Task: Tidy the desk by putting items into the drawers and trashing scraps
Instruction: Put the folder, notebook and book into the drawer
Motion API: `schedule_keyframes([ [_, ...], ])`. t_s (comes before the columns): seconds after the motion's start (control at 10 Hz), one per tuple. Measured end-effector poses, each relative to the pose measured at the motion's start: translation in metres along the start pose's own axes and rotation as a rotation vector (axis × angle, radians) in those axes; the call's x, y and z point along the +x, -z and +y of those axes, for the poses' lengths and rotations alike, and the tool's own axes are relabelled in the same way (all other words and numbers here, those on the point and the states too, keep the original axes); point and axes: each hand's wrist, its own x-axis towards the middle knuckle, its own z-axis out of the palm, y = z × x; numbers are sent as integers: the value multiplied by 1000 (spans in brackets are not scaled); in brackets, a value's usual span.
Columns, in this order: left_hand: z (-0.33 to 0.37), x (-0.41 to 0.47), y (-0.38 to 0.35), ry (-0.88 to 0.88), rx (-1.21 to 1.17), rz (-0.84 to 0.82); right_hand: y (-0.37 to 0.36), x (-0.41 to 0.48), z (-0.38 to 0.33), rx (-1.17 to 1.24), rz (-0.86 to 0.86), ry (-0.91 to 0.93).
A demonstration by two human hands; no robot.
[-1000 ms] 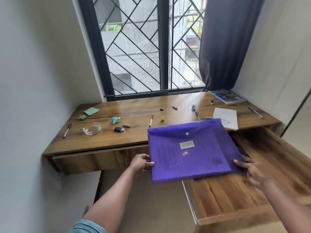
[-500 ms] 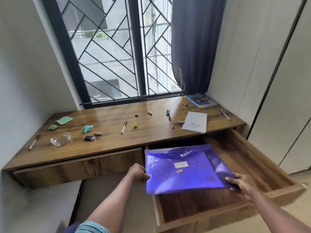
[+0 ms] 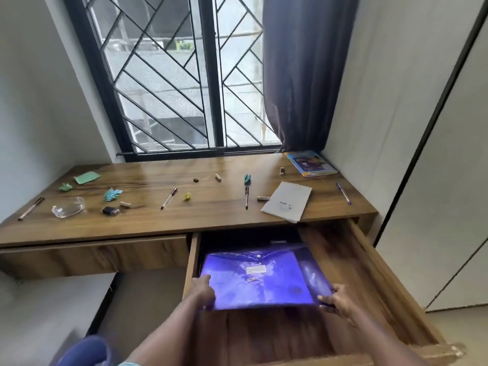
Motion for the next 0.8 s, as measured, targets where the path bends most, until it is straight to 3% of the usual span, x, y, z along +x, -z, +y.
schedule_keyframes([
  [0.2,26,12,-10,-30,145,-14,-11,21,-17,-285,-177,83],
  [0.4,33,49,-27,-9,477,-45,-23,109,-7,-864,19,163],
  [0.5,32,61,-32,-43,577,-48,-28,105,-22,-1008,-9,230],
  [0.6,36,66,-35,13,589,-71,-32,109,-28,-1181,-28,293],
  [0.8,76,74,-35,219,646,-227,-27,123,-43,-1284,-104,283],
])
